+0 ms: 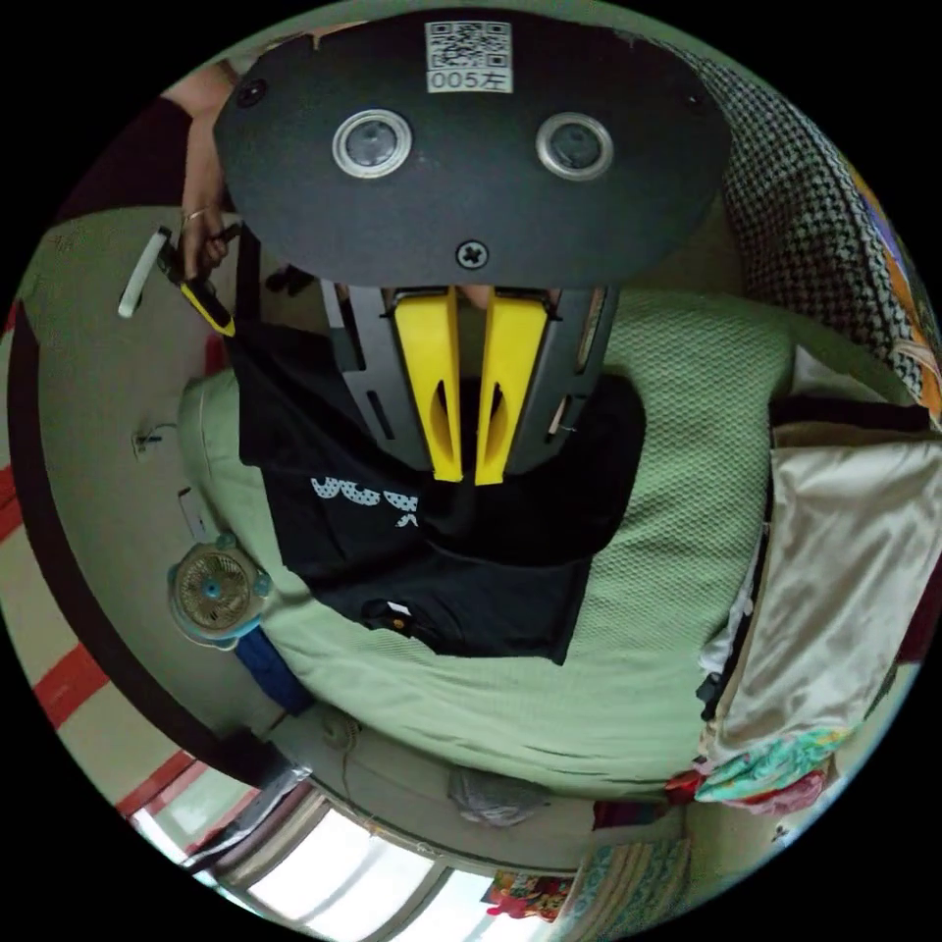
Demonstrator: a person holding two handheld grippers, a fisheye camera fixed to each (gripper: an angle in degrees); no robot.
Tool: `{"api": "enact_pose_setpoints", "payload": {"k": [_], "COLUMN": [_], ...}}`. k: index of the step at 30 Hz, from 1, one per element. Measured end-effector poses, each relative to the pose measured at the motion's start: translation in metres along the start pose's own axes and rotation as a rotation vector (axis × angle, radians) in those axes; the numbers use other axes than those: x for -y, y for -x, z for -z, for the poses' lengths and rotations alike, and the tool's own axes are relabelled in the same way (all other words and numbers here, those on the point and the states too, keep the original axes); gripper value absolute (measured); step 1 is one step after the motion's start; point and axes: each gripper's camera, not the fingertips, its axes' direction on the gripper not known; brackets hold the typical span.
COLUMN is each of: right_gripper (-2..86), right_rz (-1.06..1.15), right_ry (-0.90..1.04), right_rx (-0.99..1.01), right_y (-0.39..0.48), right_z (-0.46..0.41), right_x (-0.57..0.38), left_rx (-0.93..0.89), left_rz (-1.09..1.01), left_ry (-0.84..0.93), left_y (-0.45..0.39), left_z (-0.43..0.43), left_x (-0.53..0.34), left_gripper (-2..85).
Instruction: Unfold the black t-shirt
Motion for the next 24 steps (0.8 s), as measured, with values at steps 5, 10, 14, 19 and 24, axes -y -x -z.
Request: {"api": "enact_pose_setpoints", "payload": {"k": [5, 10, 14, 19, 24], "right_gripper": [-1.5, -1.5, -1.5, -1.5, -1.3], "right_rz": [-0.001, 0.028, 0.009, 0.051, 0.088], "right_ry": [-0.064, -0.151, -0.171, -0.206, -0.104], "right_rx": [0.047, 0.082, 0.159, 0.158, 0.111], "right_y": [-0.005, -0.016, -0.028, -0.034, -0.028], "right_z": [0.043, 0.103, 0.132, 0.167, 0.165], "right_x": [-0.012, -0.029, -0.045, -0.074, -0.089], "left_rx": [-0.007, -0.032, -0.122, -0.140, -0.177], "left_rz": [-0.132, -0.214, -0.230, -0.229, -0.155], "left_ry": [0.007, -0.019, -0.049, -0.051, 0.073], "left_y": [0.003, 0.007, 0.011, 0.015, 0.025], "left_z": [0.055, 0.111, 0.154, 0.179, 0.168], "left_x": [-0.046, -0.096, -0.138, -0.187, -0.225], "left_gripper": [3.1, 2.1, 1.4, 1.1, 0.9]}}
